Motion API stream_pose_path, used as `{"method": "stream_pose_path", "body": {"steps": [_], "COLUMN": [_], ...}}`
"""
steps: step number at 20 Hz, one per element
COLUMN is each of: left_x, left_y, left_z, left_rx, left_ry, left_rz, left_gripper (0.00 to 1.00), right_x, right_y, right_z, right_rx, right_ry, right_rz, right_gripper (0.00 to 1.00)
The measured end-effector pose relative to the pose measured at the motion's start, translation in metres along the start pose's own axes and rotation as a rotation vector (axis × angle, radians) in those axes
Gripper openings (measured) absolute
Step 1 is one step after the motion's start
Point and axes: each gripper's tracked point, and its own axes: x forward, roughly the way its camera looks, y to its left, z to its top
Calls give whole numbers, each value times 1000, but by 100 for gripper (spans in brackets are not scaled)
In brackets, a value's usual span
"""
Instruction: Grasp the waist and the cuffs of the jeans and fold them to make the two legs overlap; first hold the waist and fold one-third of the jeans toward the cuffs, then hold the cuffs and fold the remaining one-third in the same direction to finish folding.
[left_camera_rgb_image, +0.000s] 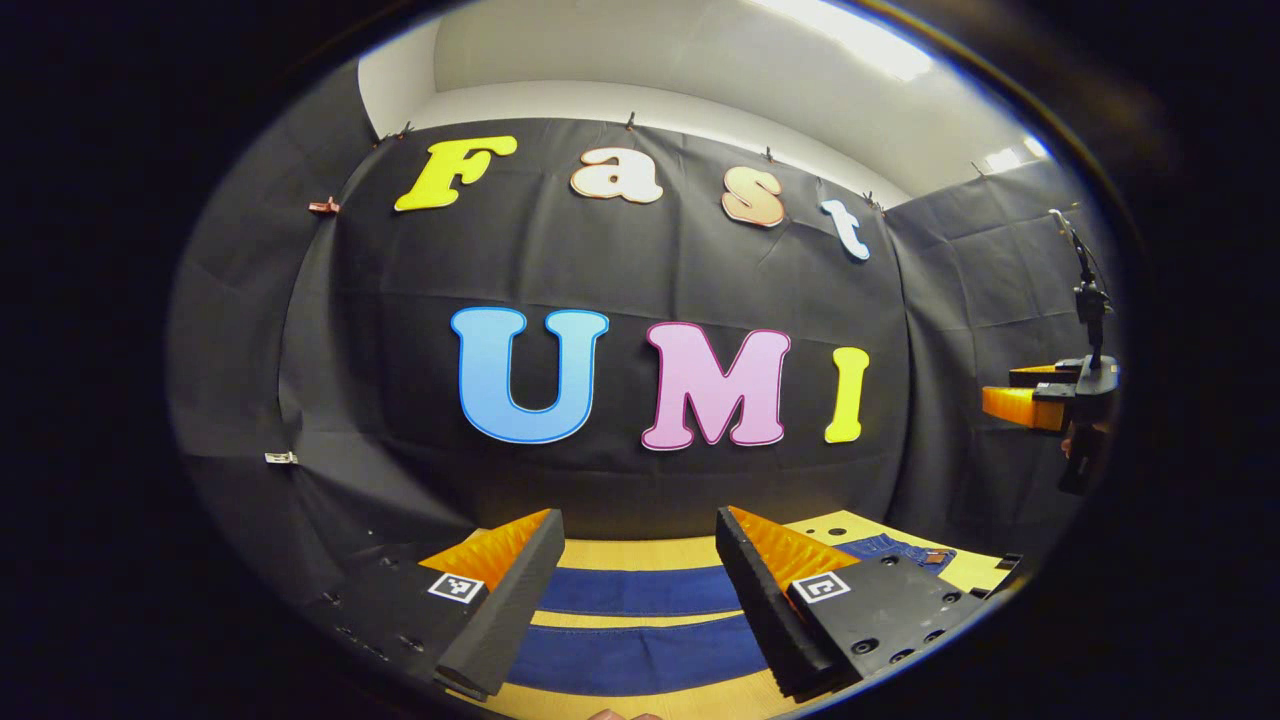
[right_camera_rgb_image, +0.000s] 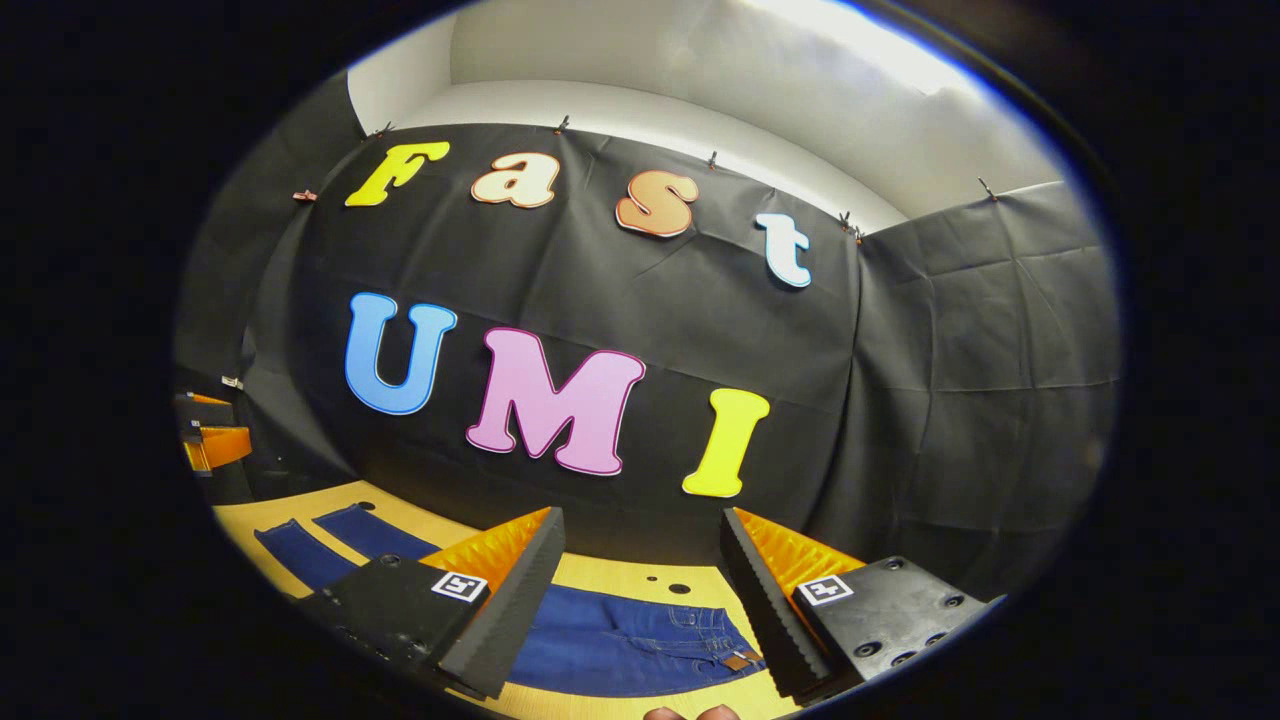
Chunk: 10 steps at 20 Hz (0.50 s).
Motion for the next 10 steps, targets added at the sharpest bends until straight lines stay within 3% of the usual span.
{"method": "stream_pose_path", "body": {"steps": [3,6,8,10], "left_x": [2,5,8,12], "left_y": [3,14,23,22], "left_z": [-1,2,1,-8], "left_rx": [7,104,177,189], "left_ry": [5,12,18,25], "left_rz": [-4,-22,-58,-157], "left_gripper": [96,94,96,95], "right_x": [9,22,31,38], "right_y": [-4,-7,-2,8], "right_z": [2,9,11,12], "right_rx": [-34,-140,-212,-233], "right_ry": [-4,-30,-38,-31], "right_rz": [11,42,92,170], "right_gripper": [97,96,96,96]}}
